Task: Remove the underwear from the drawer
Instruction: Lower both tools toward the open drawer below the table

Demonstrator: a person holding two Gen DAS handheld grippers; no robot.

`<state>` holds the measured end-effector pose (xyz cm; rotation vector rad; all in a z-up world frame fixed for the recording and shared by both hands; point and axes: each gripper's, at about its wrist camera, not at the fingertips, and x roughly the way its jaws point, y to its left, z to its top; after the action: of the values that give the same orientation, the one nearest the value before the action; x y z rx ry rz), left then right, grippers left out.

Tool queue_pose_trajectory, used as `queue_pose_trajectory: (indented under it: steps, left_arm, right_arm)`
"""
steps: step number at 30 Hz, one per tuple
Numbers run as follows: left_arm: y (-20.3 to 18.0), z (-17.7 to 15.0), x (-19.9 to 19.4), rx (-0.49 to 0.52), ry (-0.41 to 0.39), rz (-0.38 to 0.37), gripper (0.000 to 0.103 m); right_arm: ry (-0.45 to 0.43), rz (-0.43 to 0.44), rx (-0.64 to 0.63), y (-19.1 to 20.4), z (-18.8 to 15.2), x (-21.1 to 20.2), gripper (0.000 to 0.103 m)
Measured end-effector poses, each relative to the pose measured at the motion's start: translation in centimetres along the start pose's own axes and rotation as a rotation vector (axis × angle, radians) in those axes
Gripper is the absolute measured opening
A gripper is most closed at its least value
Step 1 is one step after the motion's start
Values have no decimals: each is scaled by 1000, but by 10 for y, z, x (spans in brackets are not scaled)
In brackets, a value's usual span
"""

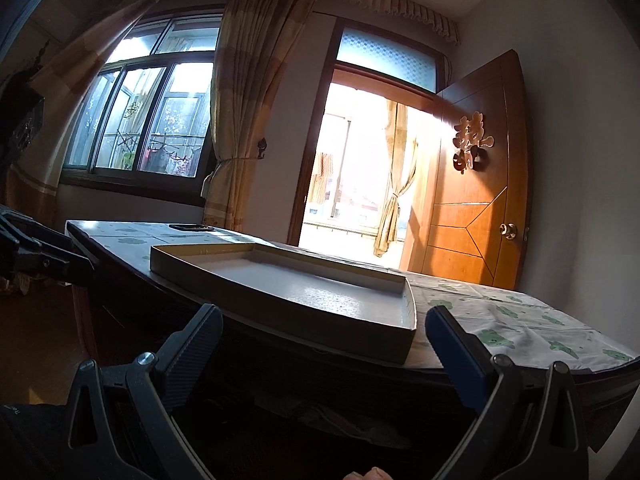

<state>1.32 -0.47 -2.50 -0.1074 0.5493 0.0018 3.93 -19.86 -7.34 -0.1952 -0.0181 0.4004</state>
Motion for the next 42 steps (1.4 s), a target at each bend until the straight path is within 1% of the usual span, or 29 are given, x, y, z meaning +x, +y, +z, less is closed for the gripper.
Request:
queue_pose_trajectory:
  steps: [2, 4, 12, 19, 29, 35, 42]
  left_arm:
    - [0, -1, 0, -2, -1, 0, 103]
    - [0, -1, 0, -3, -2, 0, 103]
    - [1, -4, 1, -14, 1, 14, 103]
    - [0, -5, 2, -15, 7, 29, 103]
    - [-7, -5, 1, -1, 13, 37, 103]
    - [-8, -4, 0, -1, 8, 35, 103]
    - [-6, -3, -1, -9, 10, 33, 103]
  right_arm:
    - [-35, -6, -11, -3, -8, 5, 103]
    - [-52, 15, 1, -8, -14, 12, 103]
    - [-85, 30, -10, -18, -30, 28, 103]
    - [-112, 50, -39, -15, -37, 32, 103]
    - [-112, 56, -117, -15, -42, 42, 103]
    - [-62, 55, -183, -10, -45, 50, 103]
    - [-38, 63, -176, -12, -42, 48, 103]
